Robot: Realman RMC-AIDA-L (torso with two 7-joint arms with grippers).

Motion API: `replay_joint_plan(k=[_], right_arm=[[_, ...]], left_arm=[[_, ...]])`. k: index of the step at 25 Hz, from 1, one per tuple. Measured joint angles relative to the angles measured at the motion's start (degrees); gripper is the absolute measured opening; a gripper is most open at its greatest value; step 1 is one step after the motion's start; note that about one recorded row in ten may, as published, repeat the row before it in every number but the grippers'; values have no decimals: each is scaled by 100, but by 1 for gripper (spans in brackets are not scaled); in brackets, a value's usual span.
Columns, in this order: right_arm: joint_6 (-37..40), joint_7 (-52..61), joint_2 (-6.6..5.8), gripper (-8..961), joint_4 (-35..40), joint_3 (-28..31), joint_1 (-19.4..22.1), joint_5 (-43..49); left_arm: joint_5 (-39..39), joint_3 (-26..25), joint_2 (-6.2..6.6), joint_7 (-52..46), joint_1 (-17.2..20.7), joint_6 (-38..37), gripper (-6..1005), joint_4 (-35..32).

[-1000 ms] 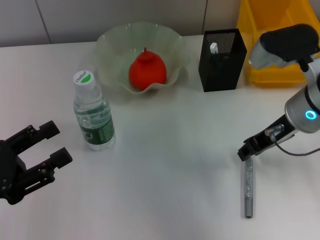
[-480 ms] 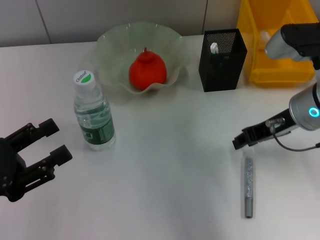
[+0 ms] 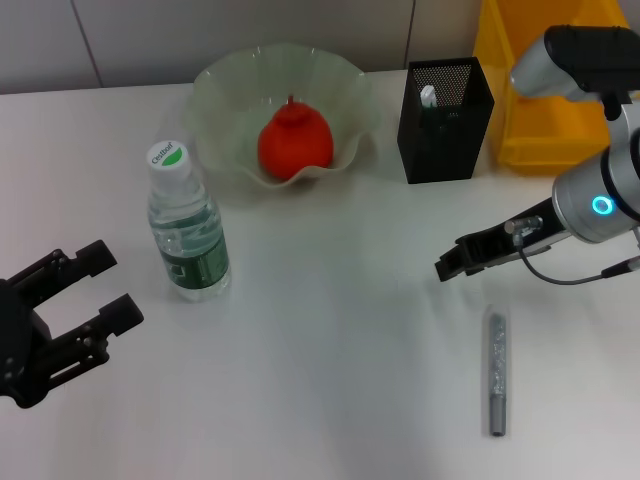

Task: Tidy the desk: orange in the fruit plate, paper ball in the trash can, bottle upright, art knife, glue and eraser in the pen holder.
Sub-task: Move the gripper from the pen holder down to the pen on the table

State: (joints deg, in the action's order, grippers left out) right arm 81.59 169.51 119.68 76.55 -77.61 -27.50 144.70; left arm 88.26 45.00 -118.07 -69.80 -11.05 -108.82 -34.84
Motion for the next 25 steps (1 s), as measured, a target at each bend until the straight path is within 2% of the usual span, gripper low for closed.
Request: replay_joint_plan(k=[5,11,17,19,20,25], right_arm=[[169,-12,-32,335,124,115,-102,-181],[330,-232,-81,332,28,733,-515,-158],[665,-337,-312,329,-288,1052,-1090,-45],[829,-335,-380,328,-296,1146,-1274,127],[1074,-297,-423,328,-360,1288,-1500,438],[1516,-247,-420,327,-533,1486,-1852,1204]], left_arm=[[-16,0,13,58,7,-7,748,105],[-23,0,29,89,-25,-38,748,143],[-35,-9,30,90,-39,-43,748,144],[-37,-15,30,90,-45,-43,748,144],[-37,-16,30,90,-45,-43,748,140],[-38,-22,26,90,-53,-51,748,132]])
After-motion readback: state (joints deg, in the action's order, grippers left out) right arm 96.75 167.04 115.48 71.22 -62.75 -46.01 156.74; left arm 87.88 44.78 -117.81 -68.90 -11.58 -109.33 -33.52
